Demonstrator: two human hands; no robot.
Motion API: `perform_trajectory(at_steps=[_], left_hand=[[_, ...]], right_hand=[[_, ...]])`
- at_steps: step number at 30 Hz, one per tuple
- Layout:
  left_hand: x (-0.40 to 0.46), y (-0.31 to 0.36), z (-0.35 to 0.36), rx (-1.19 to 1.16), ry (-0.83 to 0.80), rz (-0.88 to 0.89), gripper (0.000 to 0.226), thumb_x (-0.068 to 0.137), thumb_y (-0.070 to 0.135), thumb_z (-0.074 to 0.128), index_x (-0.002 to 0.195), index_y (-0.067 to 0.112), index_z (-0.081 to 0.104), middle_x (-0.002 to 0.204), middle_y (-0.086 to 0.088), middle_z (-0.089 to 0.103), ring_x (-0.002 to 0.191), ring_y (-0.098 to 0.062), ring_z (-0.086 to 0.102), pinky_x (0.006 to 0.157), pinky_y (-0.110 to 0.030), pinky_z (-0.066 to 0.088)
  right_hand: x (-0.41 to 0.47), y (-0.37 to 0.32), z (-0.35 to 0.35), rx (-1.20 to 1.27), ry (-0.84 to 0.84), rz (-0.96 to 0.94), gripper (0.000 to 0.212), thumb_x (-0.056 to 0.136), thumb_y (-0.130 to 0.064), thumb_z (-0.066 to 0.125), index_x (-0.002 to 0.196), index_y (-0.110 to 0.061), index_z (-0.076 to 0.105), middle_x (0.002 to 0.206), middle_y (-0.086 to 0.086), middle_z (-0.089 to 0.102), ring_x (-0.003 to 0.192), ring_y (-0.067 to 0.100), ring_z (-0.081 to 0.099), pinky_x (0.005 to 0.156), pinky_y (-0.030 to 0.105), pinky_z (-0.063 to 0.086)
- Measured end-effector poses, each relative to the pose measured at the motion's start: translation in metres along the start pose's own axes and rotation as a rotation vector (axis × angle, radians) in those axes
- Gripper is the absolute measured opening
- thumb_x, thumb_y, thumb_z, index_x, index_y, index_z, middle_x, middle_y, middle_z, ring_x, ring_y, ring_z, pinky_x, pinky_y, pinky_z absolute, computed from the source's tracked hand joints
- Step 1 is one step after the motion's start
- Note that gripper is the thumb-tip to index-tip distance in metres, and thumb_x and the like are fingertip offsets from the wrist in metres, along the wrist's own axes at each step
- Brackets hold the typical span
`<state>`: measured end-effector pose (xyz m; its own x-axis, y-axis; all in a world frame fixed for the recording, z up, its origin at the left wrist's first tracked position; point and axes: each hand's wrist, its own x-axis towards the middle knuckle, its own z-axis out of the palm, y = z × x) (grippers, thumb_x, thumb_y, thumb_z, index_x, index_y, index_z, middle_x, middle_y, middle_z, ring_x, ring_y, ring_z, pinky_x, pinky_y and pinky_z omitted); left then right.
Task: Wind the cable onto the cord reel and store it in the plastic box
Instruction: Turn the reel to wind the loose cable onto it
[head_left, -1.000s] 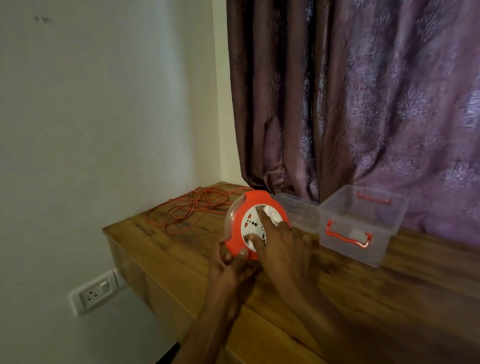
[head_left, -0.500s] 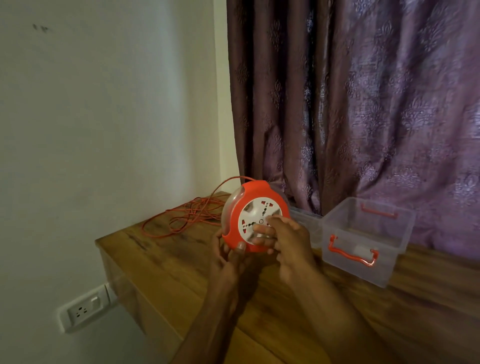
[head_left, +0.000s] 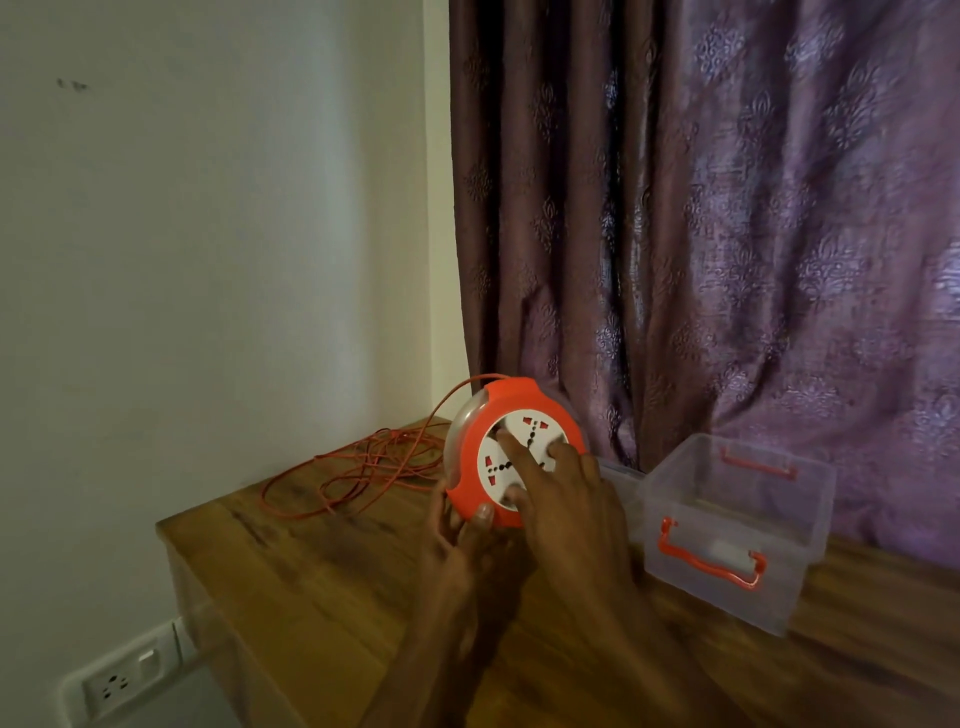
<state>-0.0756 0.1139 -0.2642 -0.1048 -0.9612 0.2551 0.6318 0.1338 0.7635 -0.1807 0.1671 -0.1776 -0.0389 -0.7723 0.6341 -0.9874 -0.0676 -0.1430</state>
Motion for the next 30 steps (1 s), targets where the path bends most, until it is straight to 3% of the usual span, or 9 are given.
perform_trajectory(at_steps=[2,4,9,14,17,21,24,26,30], left_hand=[[0.001,0.001,-0.003,0.031,0.033,0.013,0.059,0.070,0.043,0.087,0.121,0.052,0.058,0.117,0.008,0.072,0.101,-0.022,0.072,0.075,-0.052,0.059],[0.002,0.002,-0.005,0.040,0.048,0.005,0.062,0.069,0.045,0.088,0.122,0.052,0.057,0.118,0.008,0.071,0.105,-0.029,0.071,0.079,-0.056,0.058],[-0.001,0.000,-0.003,-0.041,-0.029,-0.021,0.062,0.077,0.032,0.085,0.130,0.045,0.055,0.126,0.000,0.068,0.112,-0.036,0.067,0.086,-0.065,0.052],[-0.003,0.001,-0.002,-0.035,-0.034,-0.025,0.064,0.077,0.031,0.084,0.132,0.043,0.053,0.132,-0.004,0.065,0.117,-0.038,0.063,0.091,-0.065,0.050],[-0.004,0.002,-0.002,-0.047,-0.015,-0.036,0.067,0.071,0.034,0.088,0.129,0.045,0.056,0.129,-0.002,0.066,0.115,-0.037,0.064,0.091,-0.064,0.050],[-0.006,0.007,-0.003,-0.010,0.010,-0.011,0.071,0.063,0.041,0.090,0.126,0.045,0.058,0.126,0.001,0.068,0.111,-0.032,0.068,0.086,-0.058,0.056],[-0.007,0.011,-0.005,0.025,0.058,-0.008,0.068,0.066,0.039,0.085,0.128,0.043,0.057,0.125,0.001,0.069,0.108,-0.029,0.069,0.081,-0.052,0.059],[-0.008,0.013,-0.006,0.030,0.077,-0.011,0.065,0.071,0.034,0.080,0.131,0.041,0.055,0.127,0.000,0.068,0.111,-0.031,0.067,0.085,-0.056,0.058],[-0.010,0.016,-0.005,0.037,0.056,-0.012,0.060,0.072,0.032,0.079,0.127,0.041,0.058,0.125,0.000,0.069,0.110,-0.031,0.068,0.086,-0.058,0.056]], right_hand=[[0.002,0.002,0.005,-0.079,0.036,-0.049,0.068,0.094,-0.045,0.044,0.144,-0.046,-0.001,0.144,0.010,0.036,0.126,0.029,0.038,0.097,0.042,0.040],[0.003,0.001,0.009,-0.076,0.081,-0.048,0.067,0.091,-0.048,0.047,0.145,-0.045,0.007,0.138,0.008,0.045,0.120,0.027,0.047,0.093,0.040,0.043],[-0.001,-0.007,0.008,0.340,0.107,0.265,0.062,0.082,-0.065,0.048,0.136,-0.043,0.027,0.123,0.000,0.060,0.107,0.023,0.058,0.072,0.029,0.042],[0.000,-0.005,0.008,0.682,0.077,0.432,0.049,0.083,-0.051,0.060,0.125,-0.034,0.042,0.125,0.002,0.059,0.108,0.024,0.056,0.069,0.027,0.044],[-0.005,-0.005,0.007,0.504,0.065,0.322,0.056,0.086,-0.052,0.054,0.133,-0.032,0.033,0.125,0.003,0.059,0.107,0.024,0.058,0.073,0.030,0.046],[-0.009,-0.002,0.012,0.127,0.106,-0.020,0.058,0.092,-0.035,0.050,0.143,-0.036,0.021,0.144,0.004,0.032,0.120,0.025,0.048,0.082,0.036,0.051],[-0.009,0.004,0.017,0.116,0.003,-0.101,0.067,0.092,-0.028,0.054,0.135,-0.049,0.007,0.152,0.001,0.014,0.135,0.027,0.029,0.096,0.041,0.046],[-0.008,0.008,0.020,0.109,-0.049,-0.147,0.065,0.093,-0.034,0.051,0.135,-0.052,0.004,0.154,0.001,0.008,0.138,0.028,0.023,0.101,0.043,0.042],[-0.006,0.014,0.022,0.000,-0.123,-0.187,0.067,0.094,-0.031,0.045,0.141,-0.052,0.001,0.156,0.007,0.003,0.139,0.033,0.020,0.101,0.045,0.041]])
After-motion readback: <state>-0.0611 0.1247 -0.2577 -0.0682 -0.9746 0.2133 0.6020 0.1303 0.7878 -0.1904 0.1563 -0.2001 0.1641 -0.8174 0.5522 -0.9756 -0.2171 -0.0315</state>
